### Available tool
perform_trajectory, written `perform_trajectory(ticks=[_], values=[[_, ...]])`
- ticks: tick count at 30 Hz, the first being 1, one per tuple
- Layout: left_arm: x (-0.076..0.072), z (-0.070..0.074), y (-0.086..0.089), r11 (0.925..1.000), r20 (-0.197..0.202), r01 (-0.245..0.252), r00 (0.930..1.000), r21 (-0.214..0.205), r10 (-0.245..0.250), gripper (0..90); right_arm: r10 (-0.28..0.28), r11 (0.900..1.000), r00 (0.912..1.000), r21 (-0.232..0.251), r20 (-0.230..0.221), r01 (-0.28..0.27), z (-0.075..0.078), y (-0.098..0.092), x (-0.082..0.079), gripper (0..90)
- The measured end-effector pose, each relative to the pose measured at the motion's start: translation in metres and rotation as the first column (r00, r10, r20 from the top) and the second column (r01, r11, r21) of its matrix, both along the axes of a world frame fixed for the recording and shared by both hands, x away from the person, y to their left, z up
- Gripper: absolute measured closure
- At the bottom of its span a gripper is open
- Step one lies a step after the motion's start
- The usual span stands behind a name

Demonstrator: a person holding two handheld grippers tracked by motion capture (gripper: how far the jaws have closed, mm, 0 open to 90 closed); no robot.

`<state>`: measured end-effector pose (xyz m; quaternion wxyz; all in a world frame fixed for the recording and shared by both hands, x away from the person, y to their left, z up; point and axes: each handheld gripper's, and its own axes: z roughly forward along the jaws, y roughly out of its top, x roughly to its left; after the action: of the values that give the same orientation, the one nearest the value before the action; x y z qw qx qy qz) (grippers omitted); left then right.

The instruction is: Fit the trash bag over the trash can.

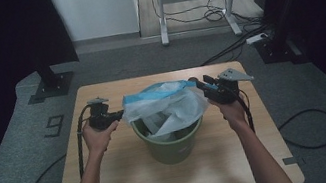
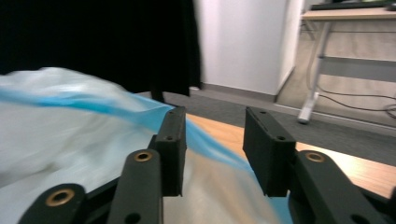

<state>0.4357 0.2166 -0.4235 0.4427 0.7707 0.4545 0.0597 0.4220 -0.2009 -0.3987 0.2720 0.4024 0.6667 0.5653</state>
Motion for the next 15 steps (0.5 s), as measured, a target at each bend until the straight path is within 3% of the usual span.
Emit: perform_trajectory(ticks=[4, 9, 15], values=[[0.0, -0.001, 0.001, 1.0, -0.003, -0.002, 1.0, -0.003, 0.002, 90.0, 0.077, 0.9963, 0.997, -0.037, 0.008, -0.077, 0.003, 0.005, -0.012, 53.1], [-0.001, 0.001, 0.0, 1.0, -0.001, -0.002, 1.0, -0.003, 0.002, 90.0, 0.178, 0.983, 0.9834, -0.049, 0.031, -0.177, 0.01, 0.018, -0.023, 49.4], [-0.001, 0.003, -0.001, 1.0, 0.003, 0.0, 1.0, -0.003, 0.0, 90.0, 0.232, 0.971, 0.9716, -0.073, 0.049, -0.228, 0.018, 0.031, -0.026, 47.2]])
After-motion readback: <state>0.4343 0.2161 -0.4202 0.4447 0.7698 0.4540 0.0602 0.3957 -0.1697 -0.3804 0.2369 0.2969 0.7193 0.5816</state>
